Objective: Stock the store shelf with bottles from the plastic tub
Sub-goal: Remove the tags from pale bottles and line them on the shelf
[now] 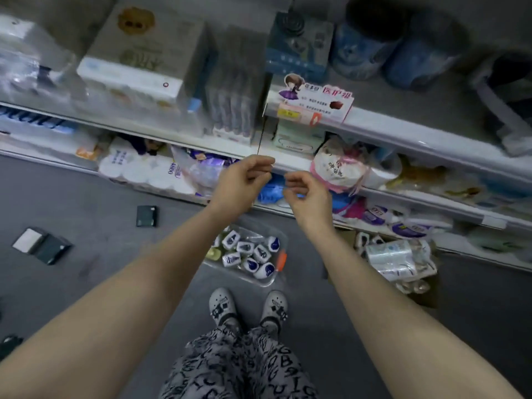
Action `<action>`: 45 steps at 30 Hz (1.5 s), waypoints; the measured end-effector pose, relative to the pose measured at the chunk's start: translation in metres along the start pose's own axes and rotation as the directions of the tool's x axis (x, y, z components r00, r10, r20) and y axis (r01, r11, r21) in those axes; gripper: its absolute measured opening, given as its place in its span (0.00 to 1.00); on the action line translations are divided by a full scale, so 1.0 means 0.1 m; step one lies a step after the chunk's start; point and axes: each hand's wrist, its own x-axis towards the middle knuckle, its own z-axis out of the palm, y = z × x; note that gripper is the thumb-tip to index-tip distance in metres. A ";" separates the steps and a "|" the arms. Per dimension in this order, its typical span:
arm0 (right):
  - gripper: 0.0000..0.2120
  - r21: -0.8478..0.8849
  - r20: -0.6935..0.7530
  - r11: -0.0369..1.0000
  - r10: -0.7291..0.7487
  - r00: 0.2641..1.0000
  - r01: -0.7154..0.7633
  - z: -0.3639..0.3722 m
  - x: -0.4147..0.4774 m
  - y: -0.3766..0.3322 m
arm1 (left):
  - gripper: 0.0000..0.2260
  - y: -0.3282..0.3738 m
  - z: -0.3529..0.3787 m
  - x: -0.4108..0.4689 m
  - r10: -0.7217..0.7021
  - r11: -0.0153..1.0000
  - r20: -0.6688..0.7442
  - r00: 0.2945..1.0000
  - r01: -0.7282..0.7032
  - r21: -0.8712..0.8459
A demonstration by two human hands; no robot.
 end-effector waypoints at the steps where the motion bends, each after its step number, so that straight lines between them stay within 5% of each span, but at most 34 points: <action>1: 0.12 -0.009 0.018 1.000 0.015 1.000 -0.015 0.05 0.00 0.09 | 0.13 -0.10 0.02 -0.02 -0.018 1.000 -0.012 1.000 0.018 0.004; 14: 0.17 -0.013 0.249 0.978 0.207 0.946 -0.210 0.85 -0.08 1.51 | 0.14 -1.74 0.47 -0.28 -0.294 0.953 -0.112 0.949 0.281 -0.116; 26: 0.20 -0.109 0.343 0.941 0.339 0.876 -0.321 1.54 -0.05 2.74 | 0.17 -3.20 0.90 -0.44 -0.433 0.901 -0.107 0.895 0.432 -0.027; 45: 0.24 -0.429 0.406 0.898 0.291 0.866 -0.100 2.60 0.35 4.30 | 0.23 -4.97 1.62 0.02 -0.463 0.820 -0.048 0.885 0.447 0.358</action>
